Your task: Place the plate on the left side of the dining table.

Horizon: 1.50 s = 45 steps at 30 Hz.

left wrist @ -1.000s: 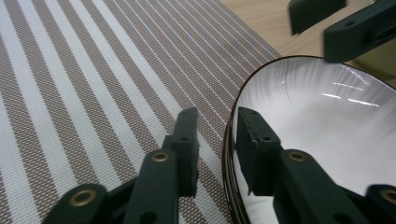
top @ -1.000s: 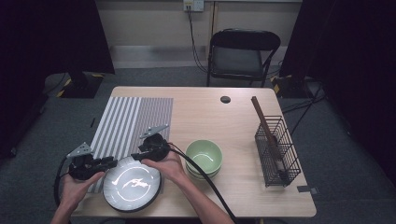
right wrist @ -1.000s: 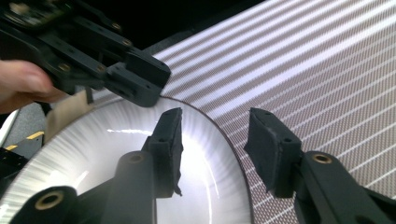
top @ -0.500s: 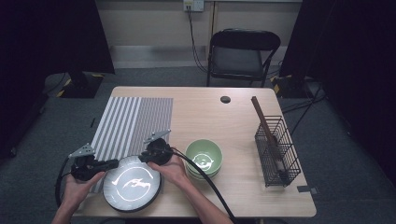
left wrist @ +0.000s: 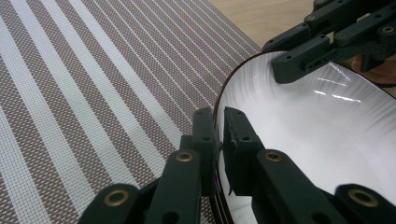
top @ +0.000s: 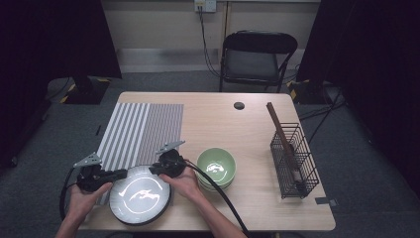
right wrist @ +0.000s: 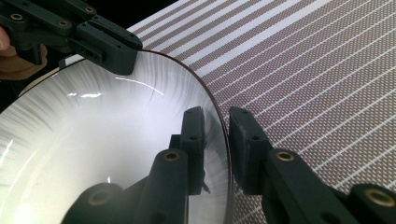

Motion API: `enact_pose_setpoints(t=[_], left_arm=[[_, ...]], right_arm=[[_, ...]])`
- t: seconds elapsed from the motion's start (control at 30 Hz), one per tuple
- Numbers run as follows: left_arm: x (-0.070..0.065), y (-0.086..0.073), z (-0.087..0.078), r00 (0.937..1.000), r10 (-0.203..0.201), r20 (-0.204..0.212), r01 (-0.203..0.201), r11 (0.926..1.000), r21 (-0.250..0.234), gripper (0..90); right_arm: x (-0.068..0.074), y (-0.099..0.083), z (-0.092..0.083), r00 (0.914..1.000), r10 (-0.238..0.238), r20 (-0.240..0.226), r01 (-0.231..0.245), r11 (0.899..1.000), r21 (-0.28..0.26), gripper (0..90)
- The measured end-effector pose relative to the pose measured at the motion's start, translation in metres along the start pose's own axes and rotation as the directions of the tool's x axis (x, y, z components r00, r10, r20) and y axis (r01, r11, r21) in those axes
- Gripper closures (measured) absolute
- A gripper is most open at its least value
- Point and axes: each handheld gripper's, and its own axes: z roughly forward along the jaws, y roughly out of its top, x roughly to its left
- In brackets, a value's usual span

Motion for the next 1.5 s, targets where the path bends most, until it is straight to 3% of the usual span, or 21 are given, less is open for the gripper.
enact_pose_setpoints(t=[0.07,0.37,0.77,1.07,1.23,1.27,1.5], left_arm=[[0.0001,0.0003,0.0000,1.0000,-0.004,0.001,0.004,1.0000,0.000,84.1],[-0.0003,0.0017,-0.0007,1.0000,-0.001,-0.004,0.001,1.0000,0.010,84.3],[0.0025,0.0011,-0.0027,0.9998,-0.016,0.014,0.016,0.9998,-0.008,85.7],[0.0015,0.0009,-0.0042,0.9998,-0.016,0.006,0.016,0.9999,-0.005,85.8],[0.0027,0.0011,-0.0050,0.9998,-0.017,0.007,0.018,0.9997,-0.019,86.0],[0.0012,0.0008,-0.0054,0.9999,-0.009,-0.009,0.009,0.9993,-0.036,86.0],[0.0044,0.0015,-0.0065,0.9995,-0.031,0.006,0.031,0.9987,-0.039,86.2]], right_arm=[[0.0001,0.0001,-0.0025,1.0000,0.003,0.003,-0.003,1.000,-0.011,80.8],[-0.0012,0.0016,-0.0032,0.9999,0.012,-0.005,-0.012,1.000,-0.022,83.1],[-0.0014,0.0017,-0.0032,0.9998,0.018,-0.003,-0.018,0.999,-0.038,83.2],[-0.0016,0.0020,-0.0041,0.9999,0.012,-0.005,-0.012,0.999,-0.041,83.9],[-0.0032,0.0036,-0.0047,0.9997,0.015,-0.017,-0.016,0.999,-0.052,84.5],[-0.0032,0.0038,-0.0045,0.9997,0.017,-0.017,-0.018,0.999,-0.051,84.5],[-0.0049,0.0057,-0.0036,0.9993,0.025,-0.026,-0.026,0.998,-0.063,84.7]])
